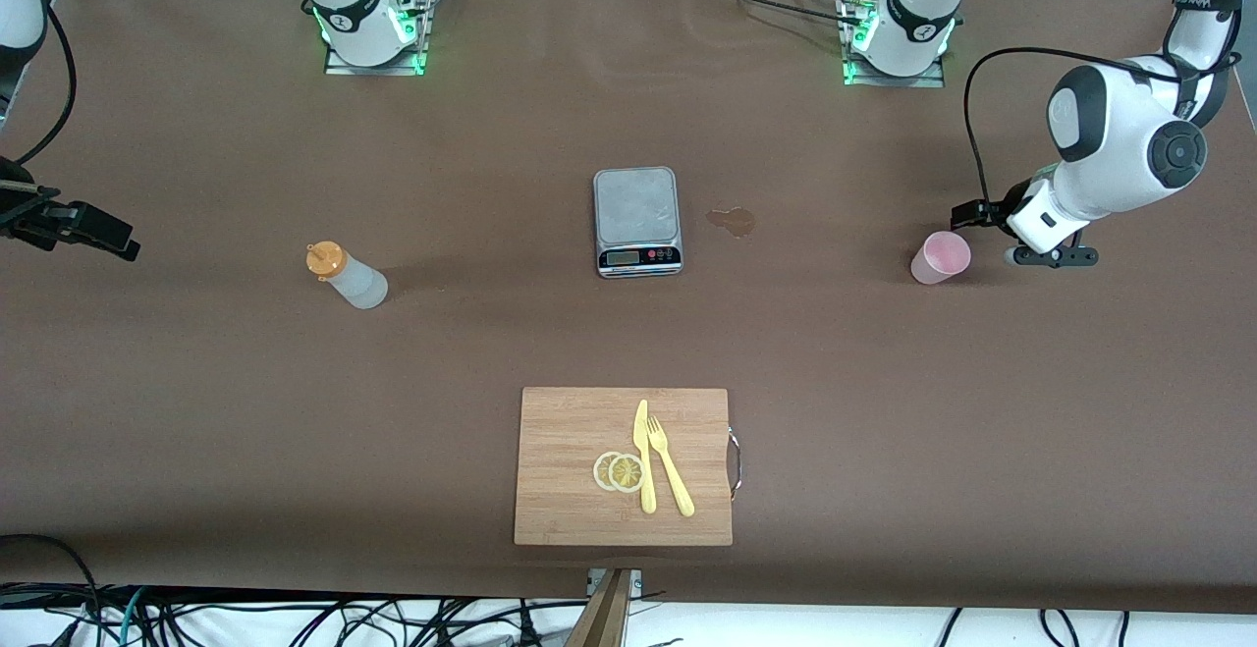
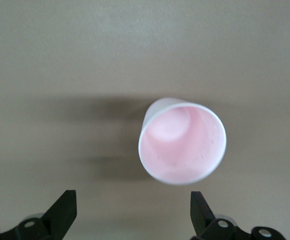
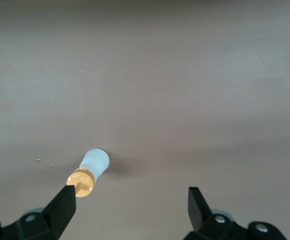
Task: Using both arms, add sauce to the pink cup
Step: 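Reach the left gripper down to the pink cup and grasp it, then carry the pink cup with the left gripper onto the scale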
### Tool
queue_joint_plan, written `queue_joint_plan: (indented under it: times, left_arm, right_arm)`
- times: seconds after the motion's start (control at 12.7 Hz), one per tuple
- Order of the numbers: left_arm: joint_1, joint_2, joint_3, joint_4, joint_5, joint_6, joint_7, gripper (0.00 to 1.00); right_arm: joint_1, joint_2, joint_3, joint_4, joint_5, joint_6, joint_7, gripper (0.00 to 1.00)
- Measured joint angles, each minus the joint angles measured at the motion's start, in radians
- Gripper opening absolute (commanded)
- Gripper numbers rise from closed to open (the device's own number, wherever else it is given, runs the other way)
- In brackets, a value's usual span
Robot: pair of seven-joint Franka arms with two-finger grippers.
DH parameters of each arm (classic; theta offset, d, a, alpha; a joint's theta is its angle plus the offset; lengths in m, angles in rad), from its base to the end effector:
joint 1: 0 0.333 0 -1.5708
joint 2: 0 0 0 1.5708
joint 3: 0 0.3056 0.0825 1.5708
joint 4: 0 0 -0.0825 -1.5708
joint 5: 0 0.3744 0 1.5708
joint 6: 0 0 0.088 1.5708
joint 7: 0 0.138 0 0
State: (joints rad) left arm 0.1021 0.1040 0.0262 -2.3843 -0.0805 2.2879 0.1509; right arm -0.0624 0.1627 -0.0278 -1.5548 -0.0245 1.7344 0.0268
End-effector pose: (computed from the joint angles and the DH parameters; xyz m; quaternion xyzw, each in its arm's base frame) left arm 0.4624 0.0561 0.2286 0.9945 0.0182 -0.0953 0.0398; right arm 0.6010 -0.0563 0.5117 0.9983 -0.0564 0.0080 0.0146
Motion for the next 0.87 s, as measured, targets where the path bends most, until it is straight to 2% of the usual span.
queue_joint_plan:
  times: [0.08, 0.32, 0.55, 0.63, 0.87]
  left_arm:
    - [0.000, 0.013, 0.000, 0.000, 0.000, 0.021, -0.001, 1.00]
    - [0.000, 0.037, 0.000, 0.000, 0.000, 0.054, -0.004, 0.86]
    - [0.000, 0.057, 0.000, 0.000, 0.000, 0.082, -0.005, 0.65]
    - [0.000, 0.066, 0.000, 0.000, 0.000, 0.091, -0.005, 0.54]
    - [-0.002, 0.092, -0.001, 0.000, 0.000, 0.117, -0.005, 0.07]
  right_arm:
    - [0.000, 0.014, 0.000, 0.000, 0.000, 0.001, 0.000, 0.99]
    - [0.000, 0.034, 0.000, 0.000, 0.000, 0.007, 0.000, 0.99]
    - [-0.001, 0.035, 0.000, 0.000, 0.000, 0.004, 0.000, 0.99]
    - [-0.002, 0.036, -0.001, 0.000, 0.000, 0.003, 0.000, 0.99]
    - [-0.008, 0.036, -0.003, 0.000, 0.000, 0.003, -0.001, 0.99]
